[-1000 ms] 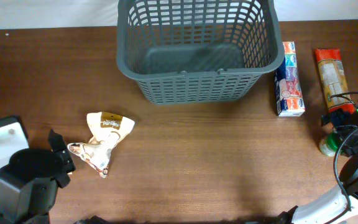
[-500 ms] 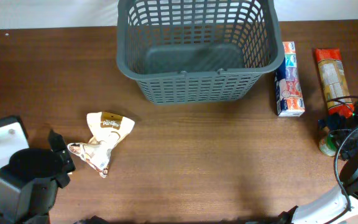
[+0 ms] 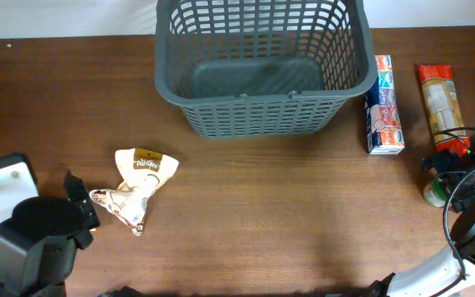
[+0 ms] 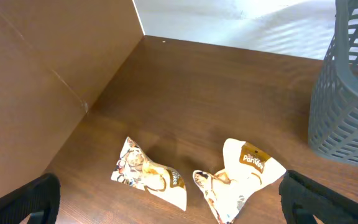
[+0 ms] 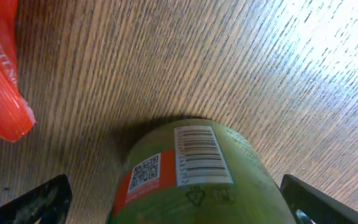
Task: Pack container
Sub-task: 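Close the right gripper around the green-capped jar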
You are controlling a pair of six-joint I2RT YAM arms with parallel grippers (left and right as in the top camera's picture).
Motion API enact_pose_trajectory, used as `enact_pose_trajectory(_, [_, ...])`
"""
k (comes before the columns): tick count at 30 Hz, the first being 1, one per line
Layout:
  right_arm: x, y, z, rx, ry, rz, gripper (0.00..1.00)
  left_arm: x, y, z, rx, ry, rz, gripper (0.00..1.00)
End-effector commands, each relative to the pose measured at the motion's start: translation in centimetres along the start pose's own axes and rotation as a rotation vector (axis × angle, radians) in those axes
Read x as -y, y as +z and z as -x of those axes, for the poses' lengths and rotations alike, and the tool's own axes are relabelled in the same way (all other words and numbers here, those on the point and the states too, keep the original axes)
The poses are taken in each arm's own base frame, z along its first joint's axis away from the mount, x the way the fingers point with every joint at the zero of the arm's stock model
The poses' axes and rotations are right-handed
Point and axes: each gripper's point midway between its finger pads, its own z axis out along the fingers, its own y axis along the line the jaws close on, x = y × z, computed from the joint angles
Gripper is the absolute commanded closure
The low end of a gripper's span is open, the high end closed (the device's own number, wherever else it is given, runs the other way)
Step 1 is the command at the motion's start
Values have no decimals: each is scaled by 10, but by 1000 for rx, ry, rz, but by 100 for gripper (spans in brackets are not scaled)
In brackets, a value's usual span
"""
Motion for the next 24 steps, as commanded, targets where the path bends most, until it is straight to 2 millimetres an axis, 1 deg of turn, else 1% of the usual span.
enact_pose_trajectory(1, [-1,3,-3,-10,-4,0,1,0,0,0,1,1,1,1])
enact_pose_trajectory(3, [-1,3,-3,-10,-4,0,1,0,0,0,1,1,1,1])
enact_pose_trajectory(4, [-1,3,-3,-10,-4,0,11,0,0,0,1,1,1,1])
enact_pose_trajectory(6, [-1,3,-3,-10,-4,0,24,0,0,0,1,1,1,1])
enact_pose_trajectory(8, [-1,3,-3,-10,-4,0,29,0,0,0,1,1,1,1])
enact_pose_trajectory(11, [-1,3,-4,-13,-4,-2,40,0,0,0,1,1,1,1])
enact_pose_trajectory(12, [-1,3,-4,-16,-5,-3,46,0,0,0,1,1,1,1])
enact_pose_trajectory(14, [0,3,-5,-19,-4,-5,61,0,0,0,1,1,1,1])
enact_pose_trajectory(15, [0,3,-6,-21,-5,-6,66,0,0,0,1,1,1,1])
enact_pose_trajectory(16, [1,3,-6,-24,-5,-8,73,0,0,0,1,1,1,1])
enact_pose_trajectory(17, [1,3,-7,-27,-5,-10,77,0,0,0,1,1,1,1])
enact_pose_trajectory(19, [2,3,-9,-34,-5,-15,96,0,0,0,1,1,1,1])
enact_pose_trajectory(24, [2,-1,-13,-57,-6,-10,96,0,0,0,1,1,1,1])
